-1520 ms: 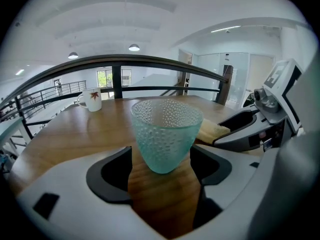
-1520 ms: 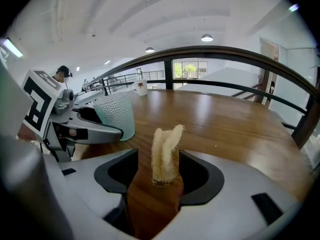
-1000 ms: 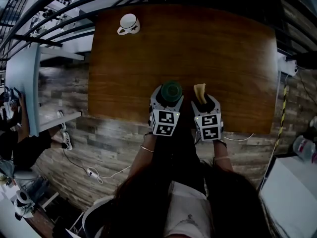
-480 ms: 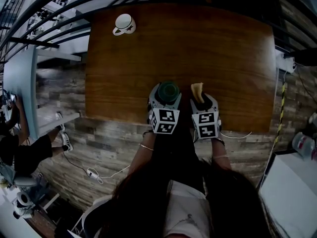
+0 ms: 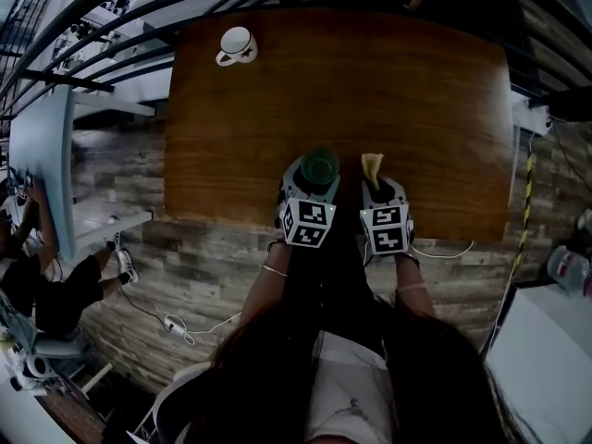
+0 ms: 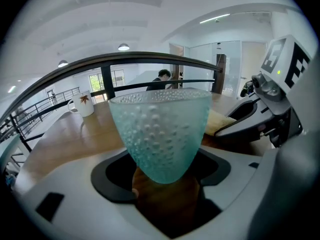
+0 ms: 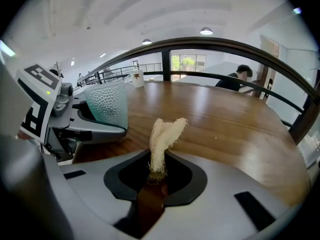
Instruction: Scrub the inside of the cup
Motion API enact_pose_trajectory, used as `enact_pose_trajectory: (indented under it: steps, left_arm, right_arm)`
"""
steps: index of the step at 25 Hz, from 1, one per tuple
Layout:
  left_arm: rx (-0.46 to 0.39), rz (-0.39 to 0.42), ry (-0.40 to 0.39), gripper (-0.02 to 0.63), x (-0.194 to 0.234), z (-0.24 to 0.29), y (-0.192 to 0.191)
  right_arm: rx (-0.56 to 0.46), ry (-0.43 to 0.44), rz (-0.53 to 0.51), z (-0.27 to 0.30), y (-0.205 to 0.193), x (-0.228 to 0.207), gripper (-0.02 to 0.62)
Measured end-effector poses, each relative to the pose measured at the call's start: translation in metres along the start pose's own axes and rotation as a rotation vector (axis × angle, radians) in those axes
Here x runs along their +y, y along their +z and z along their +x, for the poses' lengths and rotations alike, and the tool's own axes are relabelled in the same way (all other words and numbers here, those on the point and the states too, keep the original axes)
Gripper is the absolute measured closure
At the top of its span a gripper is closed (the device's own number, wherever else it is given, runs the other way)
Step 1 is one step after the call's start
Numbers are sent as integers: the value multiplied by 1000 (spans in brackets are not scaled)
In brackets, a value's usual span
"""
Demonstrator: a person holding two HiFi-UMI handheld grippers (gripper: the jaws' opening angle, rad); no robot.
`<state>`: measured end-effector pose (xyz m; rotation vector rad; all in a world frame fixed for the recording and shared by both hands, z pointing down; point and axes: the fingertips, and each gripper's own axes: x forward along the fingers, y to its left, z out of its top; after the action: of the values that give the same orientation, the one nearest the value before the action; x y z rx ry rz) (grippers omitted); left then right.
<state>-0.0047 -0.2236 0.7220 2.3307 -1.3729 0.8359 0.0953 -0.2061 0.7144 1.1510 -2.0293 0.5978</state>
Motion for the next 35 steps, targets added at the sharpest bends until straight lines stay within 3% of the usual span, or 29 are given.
enact_pose_trajectory:
  steps: [6, 35]
  left_arm:
    - [-18, -4, -8, 267, -2, -11, 5]
    - [-94, 92, -5, 267, -11, -75, 55]
  right_arm:
    - [-7, -8, 43, -10, -6, -5, 506]
    - [-128, -8, 15, -73, 27, 18, 508]
